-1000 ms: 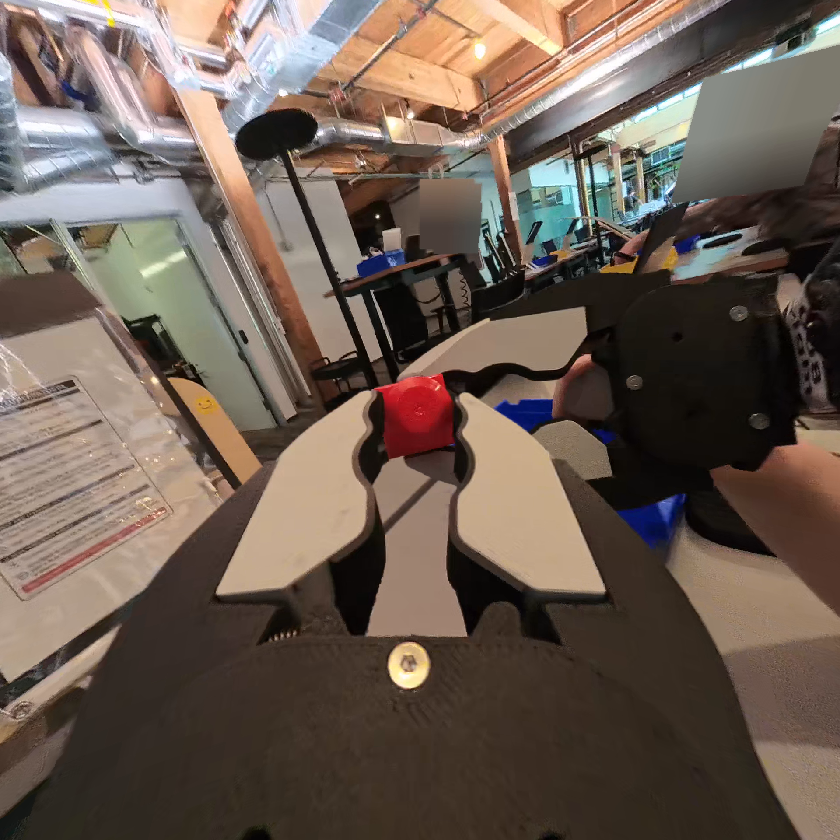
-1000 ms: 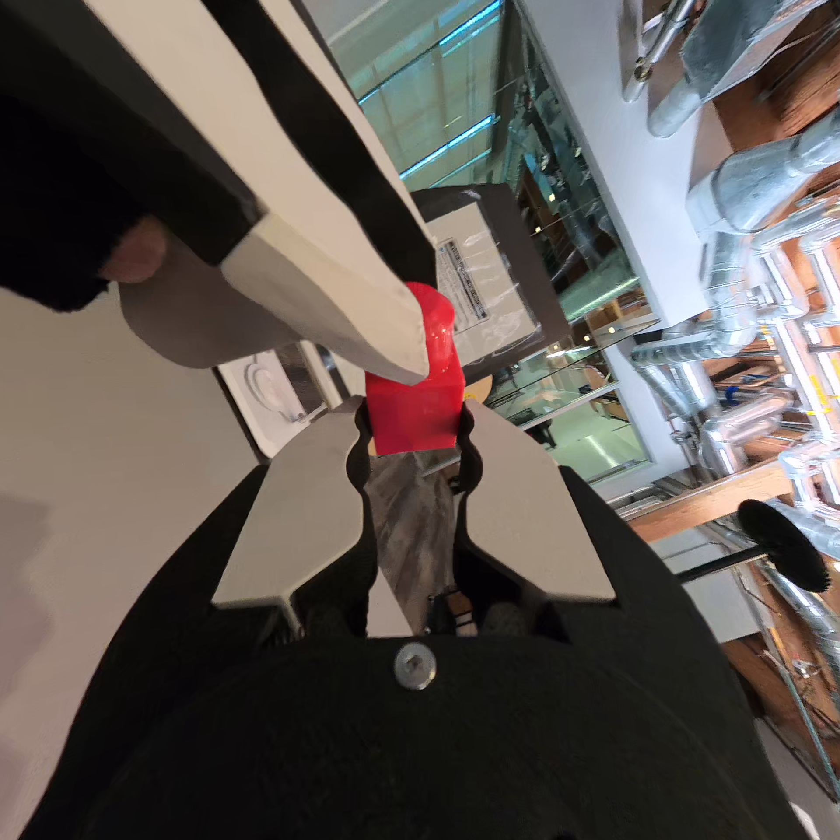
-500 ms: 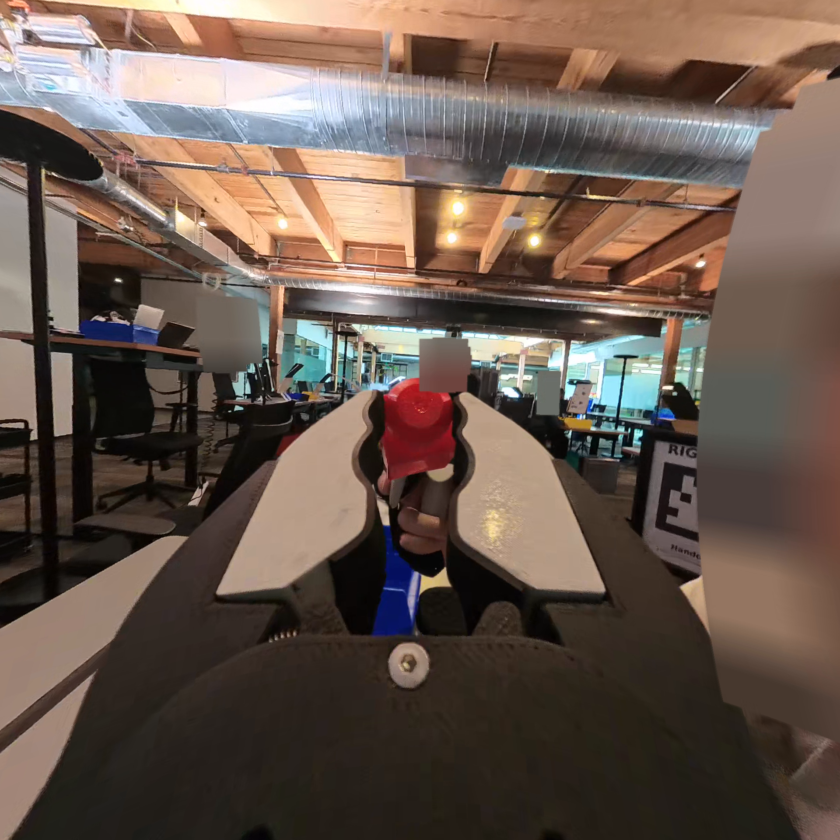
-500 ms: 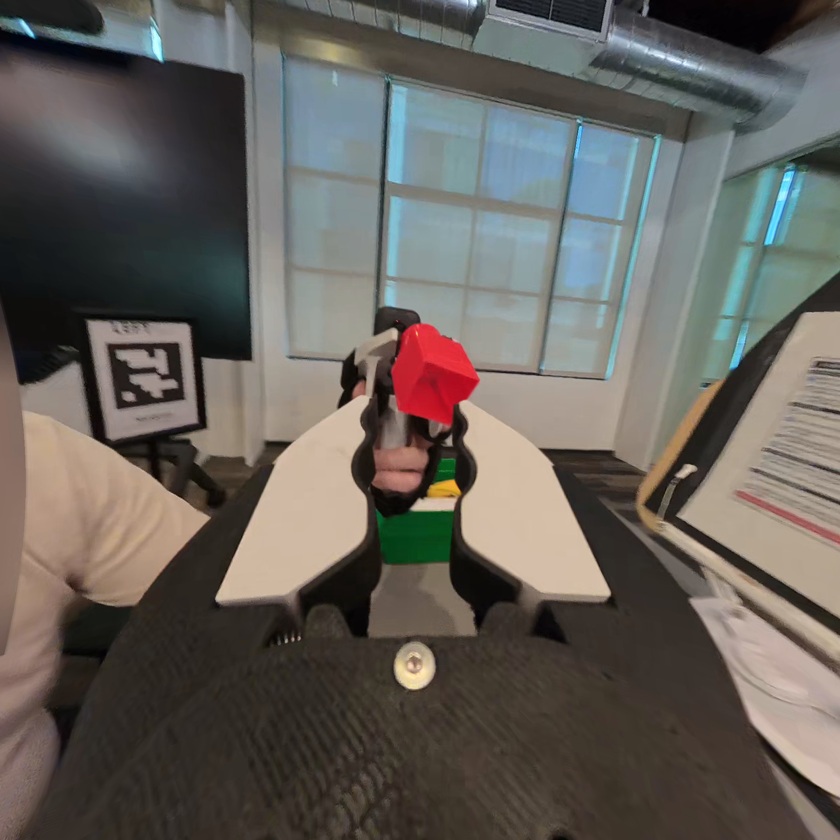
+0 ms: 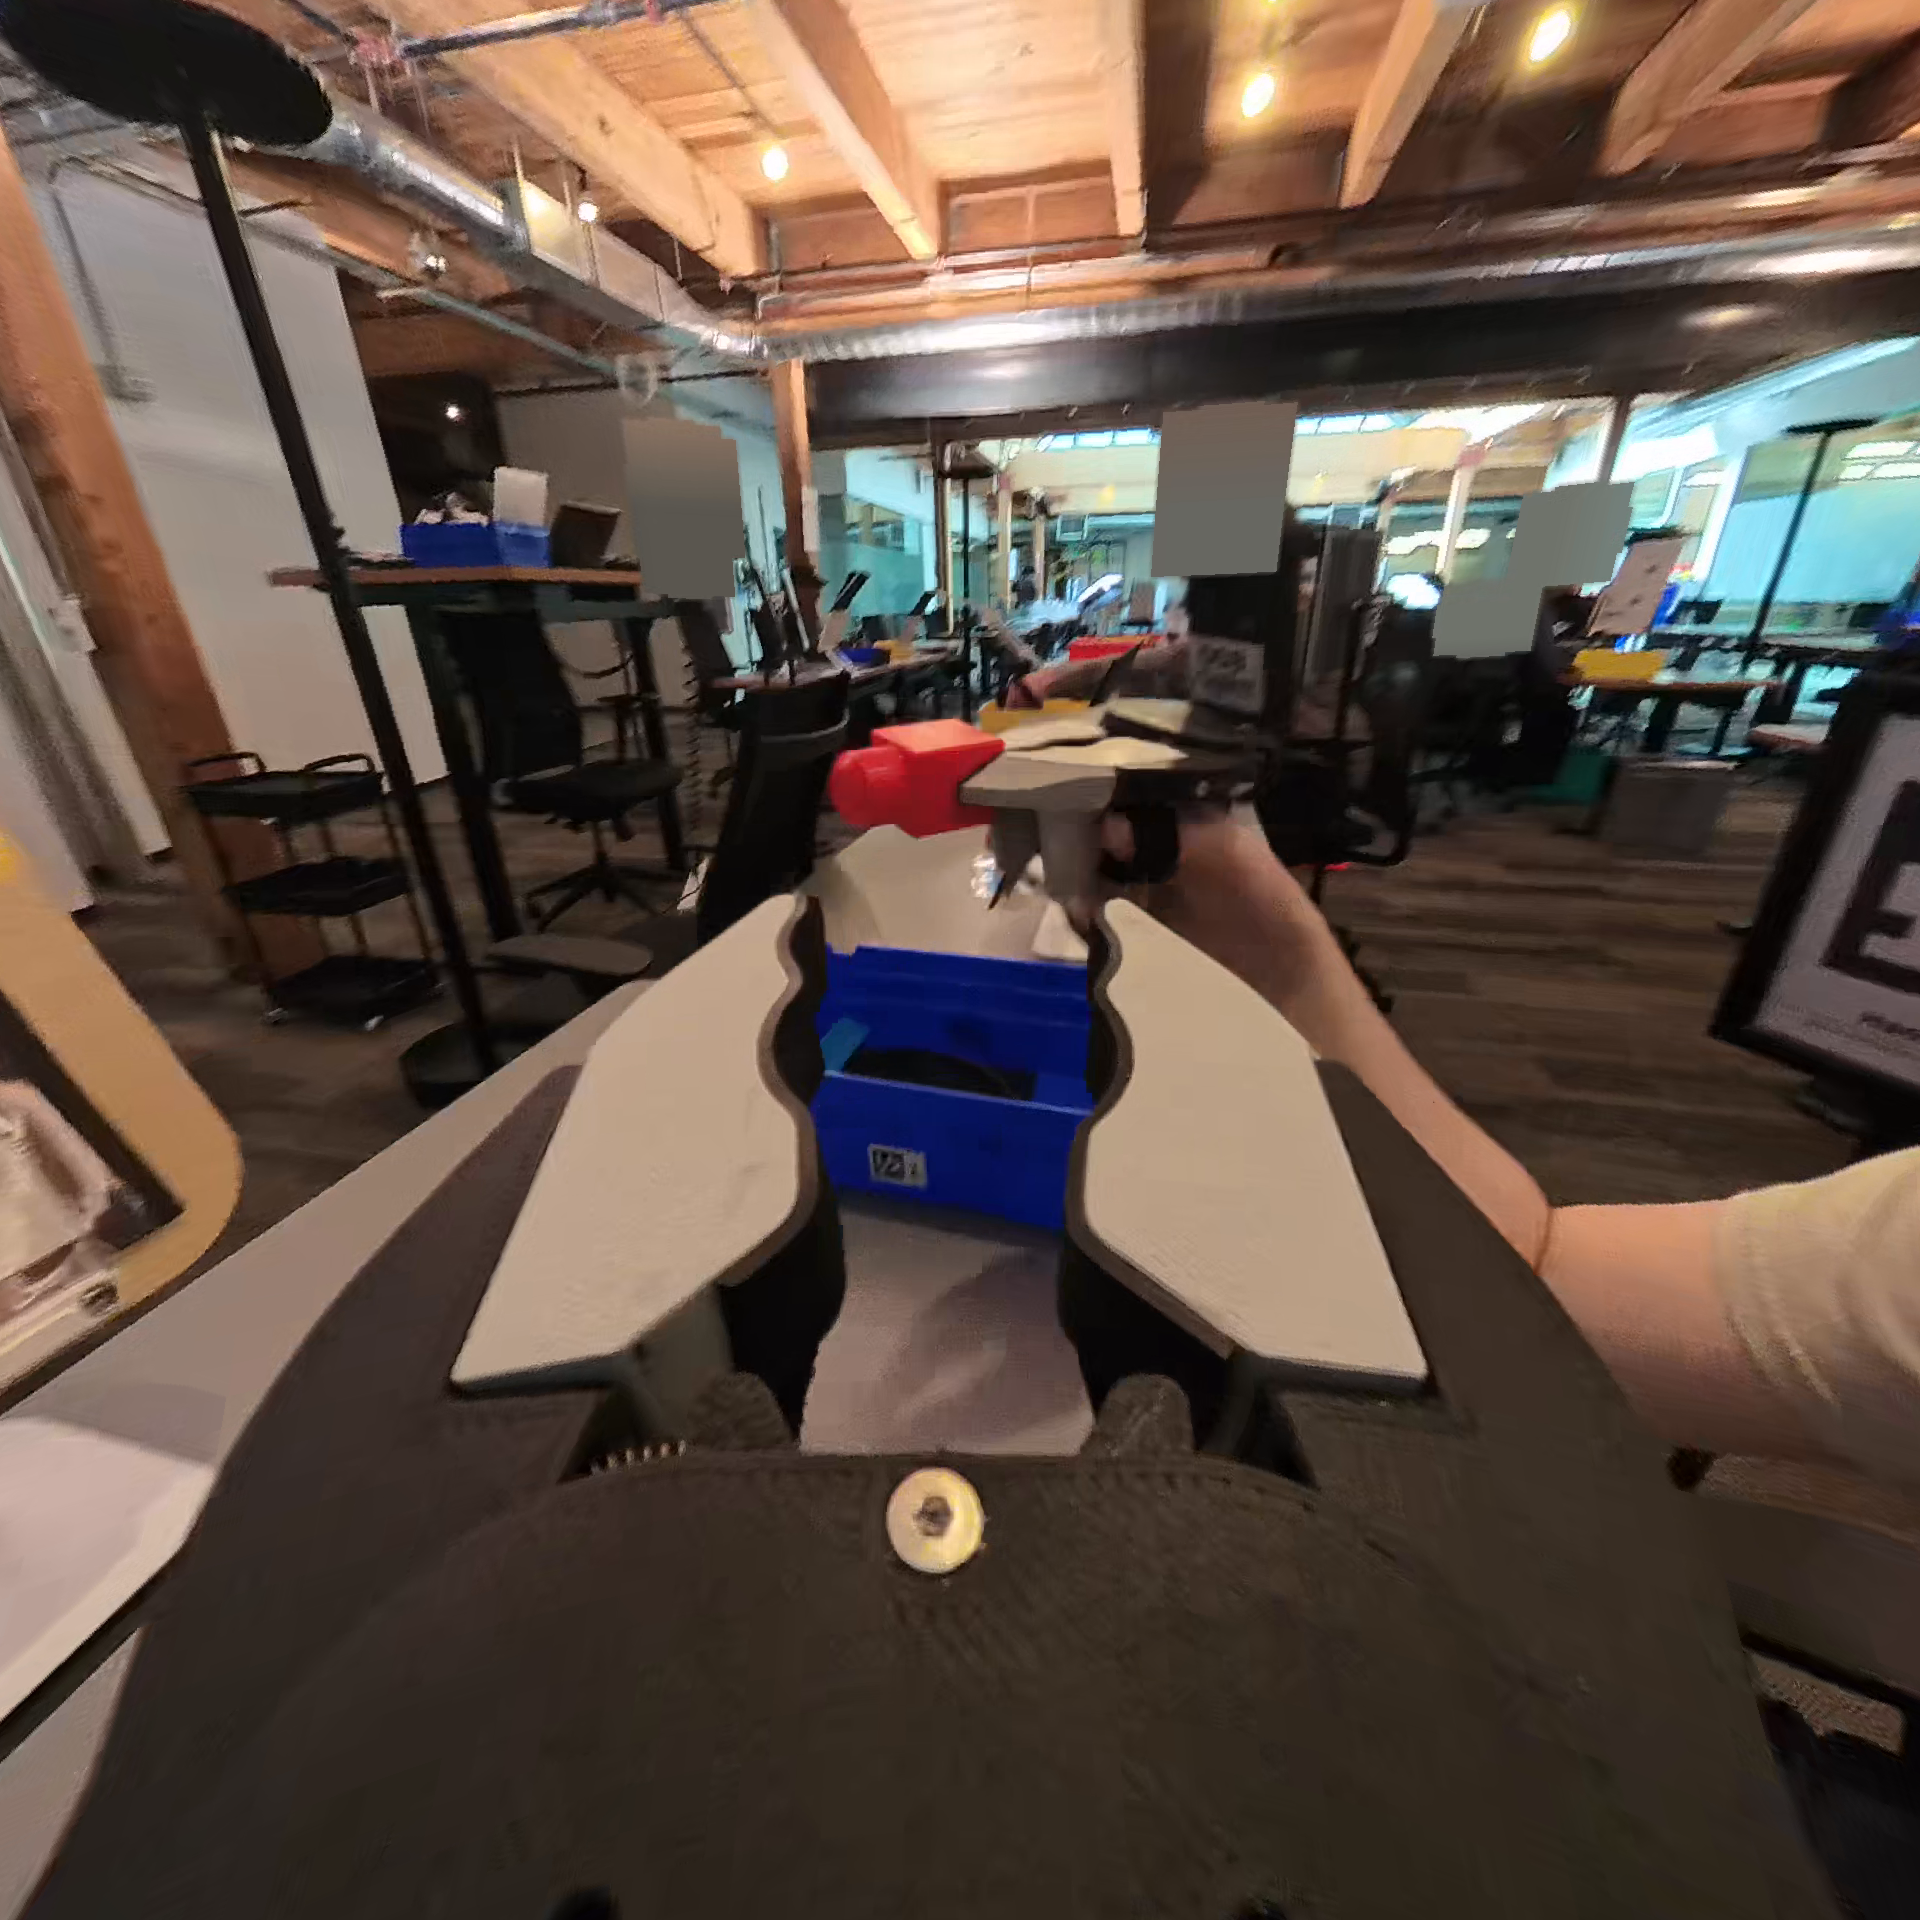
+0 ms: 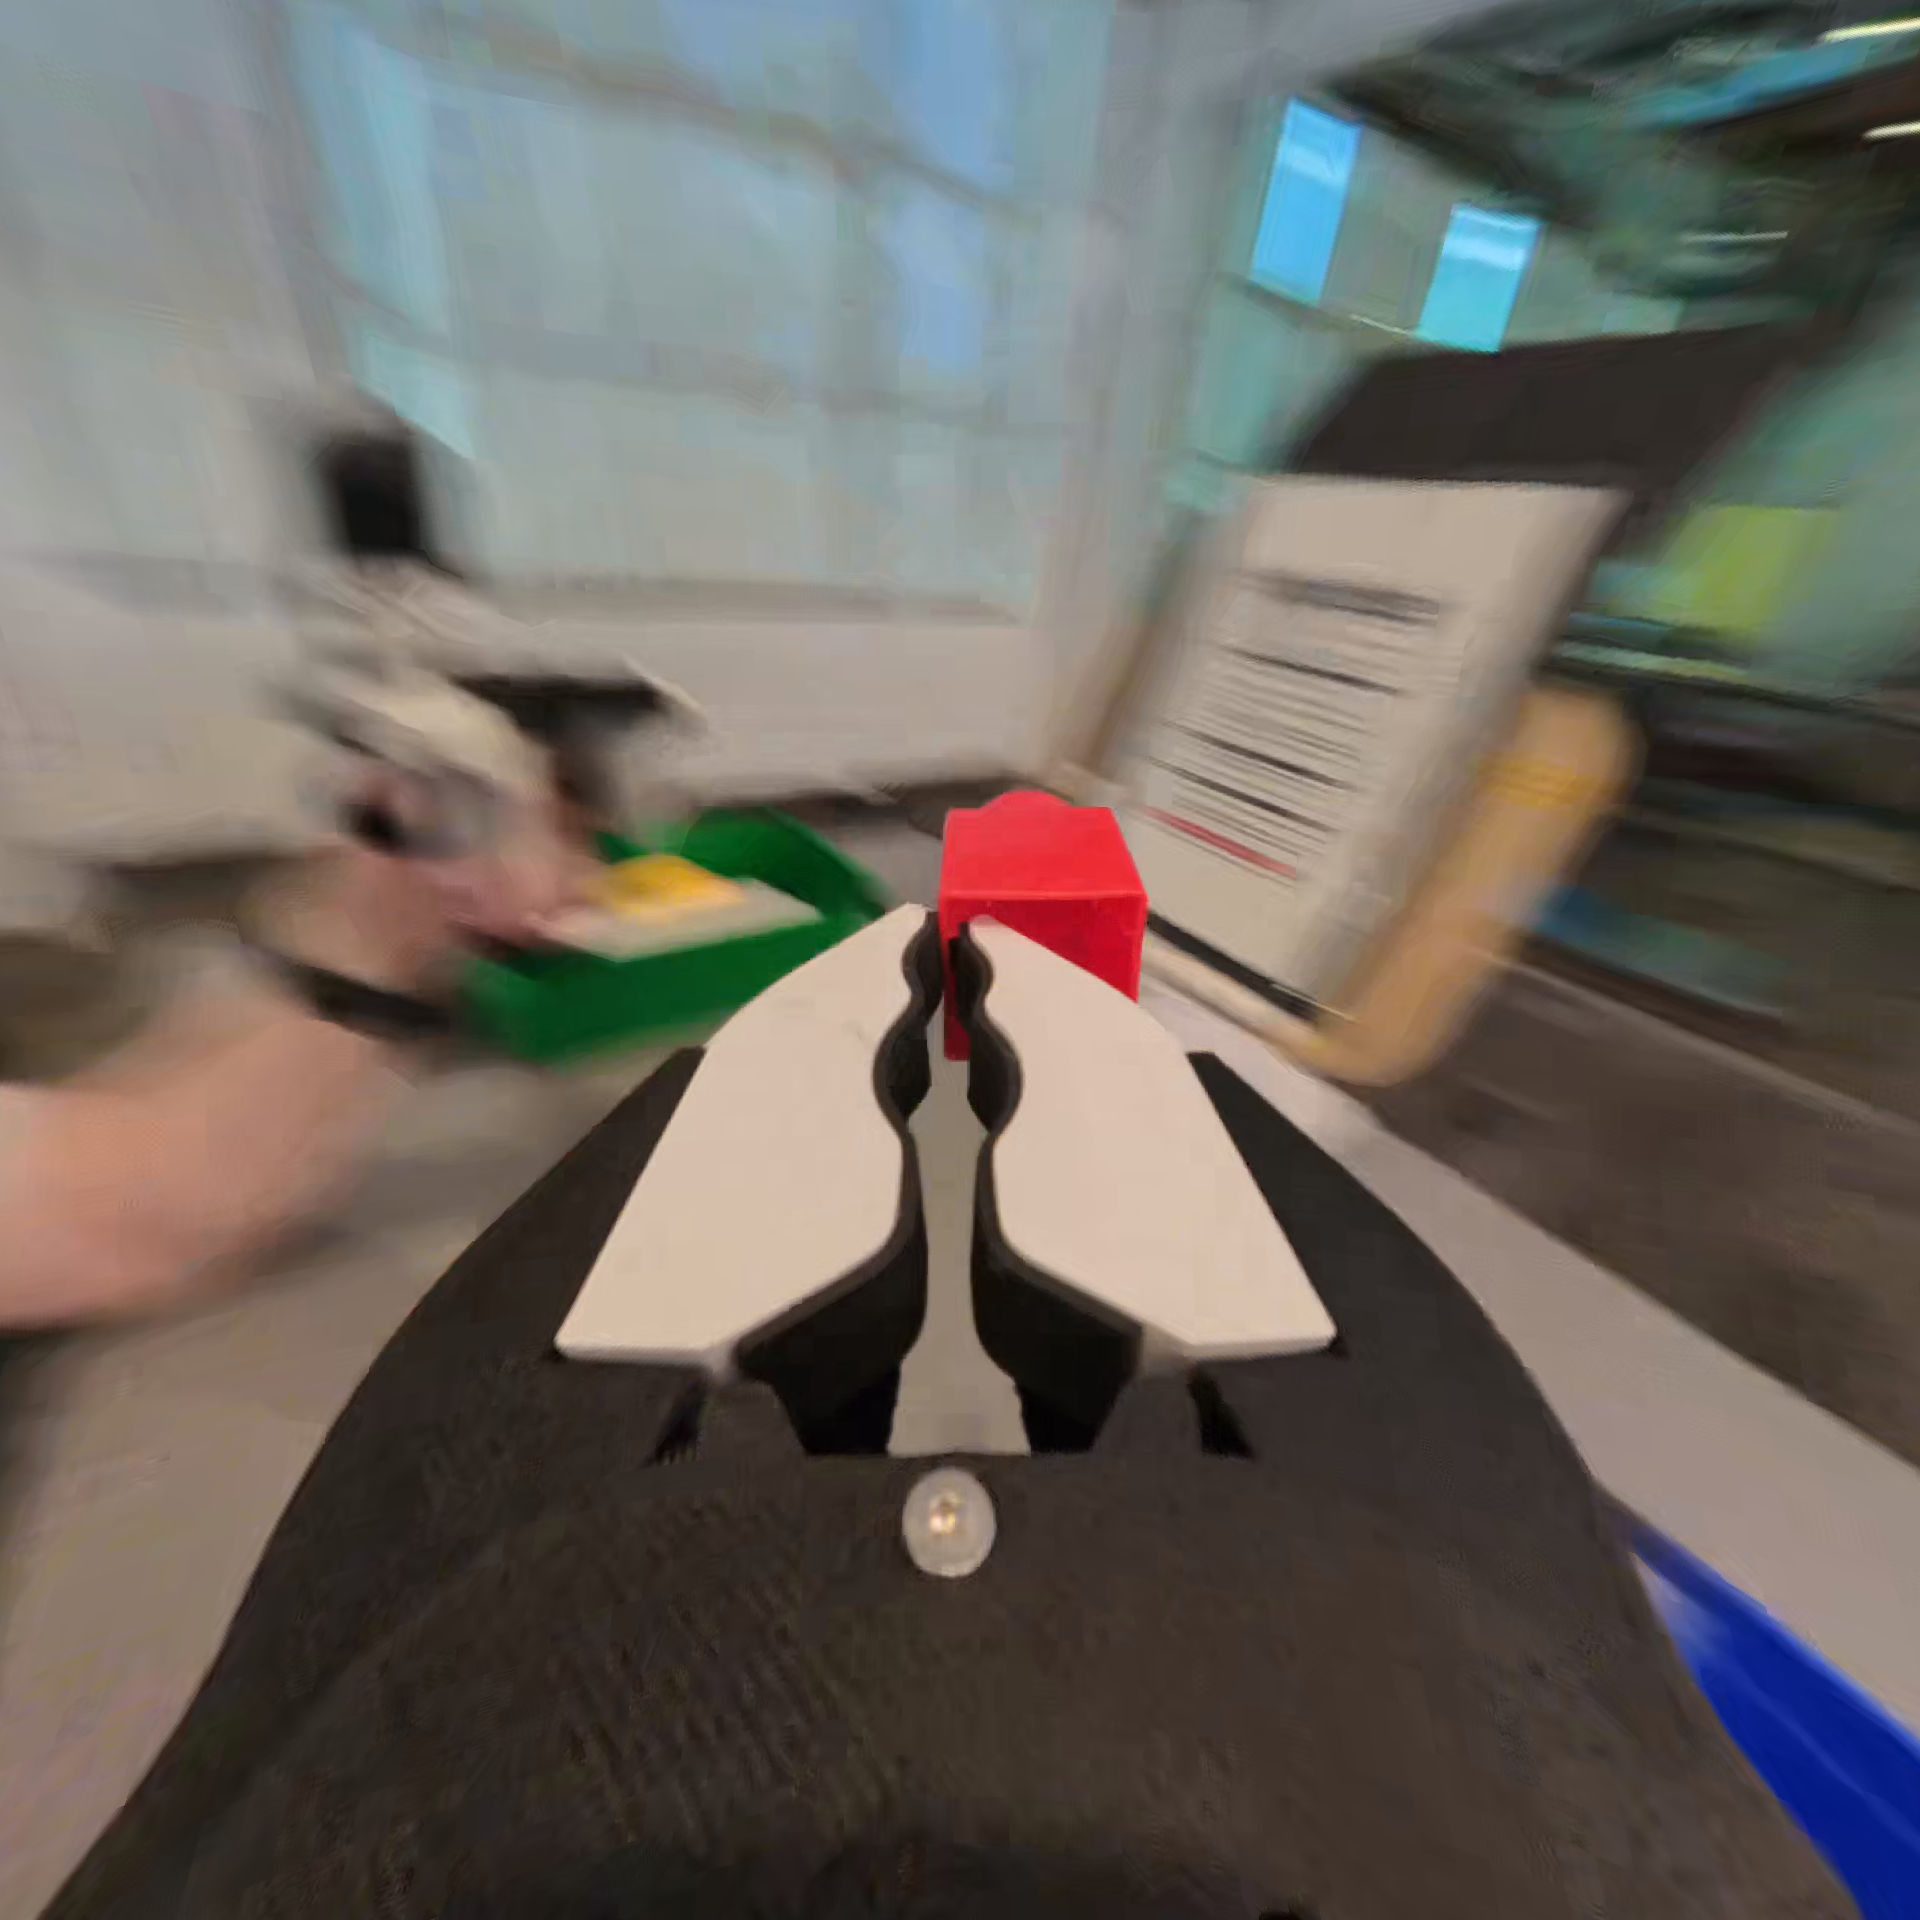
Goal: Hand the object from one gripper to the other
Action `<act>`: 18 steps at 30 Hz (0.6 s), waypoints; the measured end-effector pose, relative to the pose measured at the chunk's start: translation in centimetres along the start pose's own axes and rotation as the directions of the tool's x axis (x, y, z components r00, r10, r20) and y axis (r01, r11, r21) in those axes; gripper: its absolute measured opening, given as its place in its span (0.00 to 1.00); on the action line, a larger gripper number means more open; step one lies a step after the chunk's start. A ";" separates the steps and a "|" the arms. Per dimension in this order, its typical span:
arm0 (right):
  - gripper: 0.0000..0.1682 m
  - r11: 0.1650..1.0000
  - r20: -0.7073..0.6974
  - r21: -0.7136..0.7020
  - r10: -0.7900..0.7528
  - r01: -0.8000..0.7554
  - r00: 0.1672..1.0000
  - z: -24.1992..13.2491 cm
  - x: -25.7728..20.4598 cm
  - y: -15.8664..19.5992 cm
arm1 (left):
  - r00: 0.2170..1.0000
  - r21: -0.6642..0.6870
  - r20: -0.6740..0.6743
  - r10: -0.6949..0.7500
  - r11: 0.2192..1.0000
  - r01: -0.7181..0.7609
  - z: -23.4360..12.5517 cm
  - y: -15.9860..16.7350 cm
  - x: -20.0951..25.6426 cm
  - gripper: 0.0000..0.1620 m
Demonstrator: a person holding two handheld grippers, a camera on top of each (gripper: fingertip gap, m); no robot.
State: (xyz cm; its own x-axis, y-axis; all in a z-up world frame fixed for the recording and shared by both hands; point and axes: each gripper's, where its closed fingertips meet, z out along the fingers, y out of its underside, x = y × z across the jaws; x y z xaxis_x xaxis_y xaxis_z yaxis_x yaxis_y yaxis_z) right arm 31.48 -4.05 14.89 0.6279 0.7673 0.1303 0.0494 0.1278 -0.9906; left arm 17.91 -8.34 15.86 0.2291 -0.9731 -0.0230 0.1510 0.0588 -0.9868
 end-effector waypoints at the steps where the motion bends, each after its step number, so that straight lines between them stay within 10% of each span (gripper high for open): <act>1: 0.01 0.985 -0.180 -0.143 -0.120 0.094 0.976 -2.2 3.5 2.0 | 1.000 -0.029 0.007 0.012 1.000 -0.012 -0.1 0.2 -0.1 0.30; 5: 0.01 0.811 -0.448 -0.554 -0.102 -0.187 0.888 -9.8 12.5 13.3 | 0.998 -0.119 0.041 0.049 0.992 -0.044 -0.4 1.2 -0.4 0.31; 11: 0.02 0.703 -0.568 -0.540 0.100 -0.462 0.817 -9.8 18.7 26.6 | 0.996 -0.141 0.045 0.076 0.988 -0.069 -0.1 1.5 -0.1 0.28; 18: 0.12 0.566 -0.730 -0.494 0.142 -0.660 0.669 -13.1 20.1 31.3 | 0.995 -0.199 0.067 0.074 0.978 -0.060 -0.4 2.3 -0.9 0.30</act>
State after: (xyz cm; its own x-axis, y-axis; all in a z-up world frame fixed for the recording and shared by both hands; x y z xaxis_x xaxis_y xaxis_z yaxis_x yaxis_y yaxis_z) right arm 55.82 7.15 -14.05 0.9938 0.0725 -0.0841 -0.0022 -0.7445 -0.6676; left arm 17.63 -7.38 13.53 0.3037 -0.9489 -0.0854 -0.0574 0.0712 -0.9958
